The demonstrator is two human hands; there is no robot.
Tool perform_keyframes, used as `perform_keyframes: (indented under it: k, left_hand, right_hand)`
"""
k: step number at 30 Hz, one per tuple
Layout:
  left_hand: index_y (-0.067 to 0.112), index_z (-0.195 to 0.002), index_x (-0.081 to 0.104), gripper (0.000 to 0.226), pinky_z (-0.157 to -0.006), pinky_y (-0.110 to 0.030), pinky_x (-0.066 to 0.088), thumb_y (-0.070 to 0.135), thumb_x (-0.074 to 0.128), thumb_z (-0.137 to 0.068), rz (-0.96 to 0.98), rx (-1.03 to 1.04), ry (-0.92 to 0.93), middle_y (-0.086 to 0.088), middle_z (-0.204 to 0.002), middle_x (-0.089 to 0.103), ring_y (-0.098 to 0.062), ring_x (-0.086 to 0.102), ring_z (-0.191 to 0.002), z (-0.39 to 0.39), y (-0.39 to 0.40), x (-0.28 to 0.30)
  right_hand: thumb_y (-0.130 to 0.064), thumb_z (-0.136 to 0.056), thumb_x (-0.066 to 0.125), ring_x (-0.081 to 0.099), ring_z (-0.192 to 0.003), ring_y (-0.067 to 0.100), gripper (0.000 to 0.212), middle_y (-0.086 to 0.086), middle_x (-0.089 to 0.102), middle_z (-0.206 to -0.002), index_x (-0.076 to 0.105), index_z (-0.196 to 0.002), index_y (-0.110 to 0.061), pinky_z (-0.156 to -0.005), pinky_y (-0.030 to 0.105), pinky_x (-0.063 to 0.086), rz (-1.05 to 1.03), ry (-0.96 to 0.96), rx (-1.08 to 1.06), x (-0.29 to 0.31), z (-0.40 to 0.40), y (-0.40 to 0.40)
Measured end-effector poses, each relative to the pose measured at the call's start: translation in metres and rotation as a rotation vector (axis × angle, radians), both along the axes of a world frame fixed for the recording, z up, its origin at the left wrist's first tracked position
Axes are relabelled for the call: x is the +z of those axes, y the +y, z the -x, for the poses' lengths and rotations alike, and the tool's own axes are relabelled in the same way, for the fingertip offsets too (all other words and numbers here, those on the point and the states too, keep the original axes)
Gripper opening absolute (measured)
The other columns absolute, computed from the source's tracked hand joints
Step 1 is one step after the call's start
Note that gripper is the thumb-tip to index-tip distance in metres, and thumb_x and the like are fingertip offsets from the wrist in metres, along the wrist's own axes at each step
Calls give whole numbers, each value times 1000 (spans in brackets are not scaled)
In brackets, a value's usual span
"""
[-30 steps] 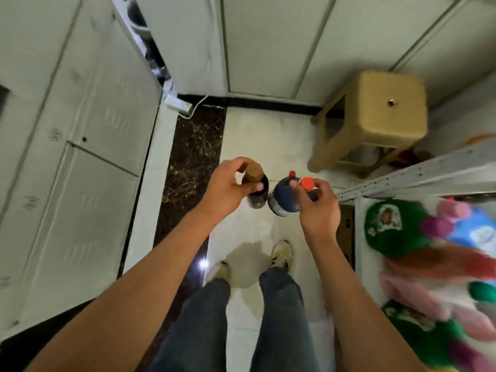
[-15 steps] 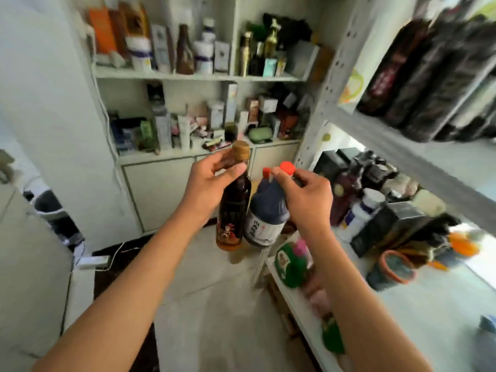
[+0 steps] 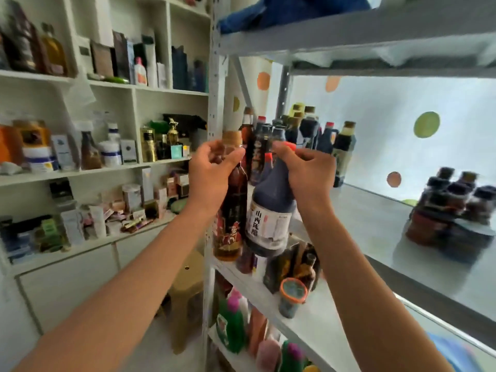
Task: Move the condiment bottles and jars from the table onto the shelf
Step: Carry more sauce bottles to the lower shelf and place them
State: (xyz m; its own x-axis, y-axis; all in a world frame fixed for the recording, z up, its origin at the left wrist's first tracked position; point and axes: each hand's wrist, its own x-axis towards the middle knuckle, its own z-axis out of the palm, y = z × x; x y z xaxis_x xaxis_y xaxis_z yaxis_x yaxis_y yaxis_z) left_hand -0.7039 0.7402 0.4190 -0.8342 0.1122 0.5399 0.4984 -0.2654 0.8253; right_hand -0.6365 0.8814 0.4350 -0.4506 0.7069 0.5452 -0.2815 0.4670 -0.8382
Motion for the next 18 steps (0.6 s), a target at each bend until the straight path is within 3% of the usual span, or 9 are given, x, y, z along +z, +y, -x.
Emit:
perform_keyframes:
  k: [3, 5, 8, 13, 18]
  left_hand:
    - [19, -112, 58, 37, -85, -25, 53, 32, 75, -81, -52, -37, 12, 7, -101, 68, -6, 66, -92, -10, 37, 14]
    - [18, -114, 54, 42, -81, -18, 48, 35, 74, -81, -60, -42, 47, 7, -102, 65, -4, 63, -93, -20, 60, 24]
    - [21, -115, 50, 45, -80, -15, 43, 40, 73, -81, -43, -69, 73, 9, -104, 61, 0, 59, -95, -28, 91, 35]
    - [23, -116, 46, 48, -87, -17, 41, 45, 71, -82, -18, -79, 106, 12, -107, 54, 0, 53, -101, -24, 134, 47]
    - [19, -113, 50, 47, -82, -18, 42, 45, 72, -82, 42, -74, 113, 1, -108, 60, -10, 58, -99, -19, 170, 32]
  right_hand:
    - [-49, -68, 83, 39, -49, 15, 56, 21, 51, -54, 62, -58, 2, -49, 33, 35, 17, 76, -43, 19, -16, 27]
    - [-44, -69, 83, 32, -48, 12, 52, 3, 40, -44, 57, -49, -4, -49, 29, 30, 2, 127, -101, 34, -25, 47]
    - [-44, -71, 80, 32, -45, 9, 46, -8, 40, -39, 59, -45, -12, -49, 28, 31, -51, 139, -187, 47, -34, 73]
    - [-42, -75, 75, 27, -46, 9, 50, -5, 33, -40, 54, -45, -8, -49, 28, 26, -114, 106, -296, 48, -40, 114]
    - [-45, -76, 71, 27, -38, 12, 52, -4, 33, -35, 48, -41, -14, -47, 29, 25, -102, 48, -354, 45, -38, 148]
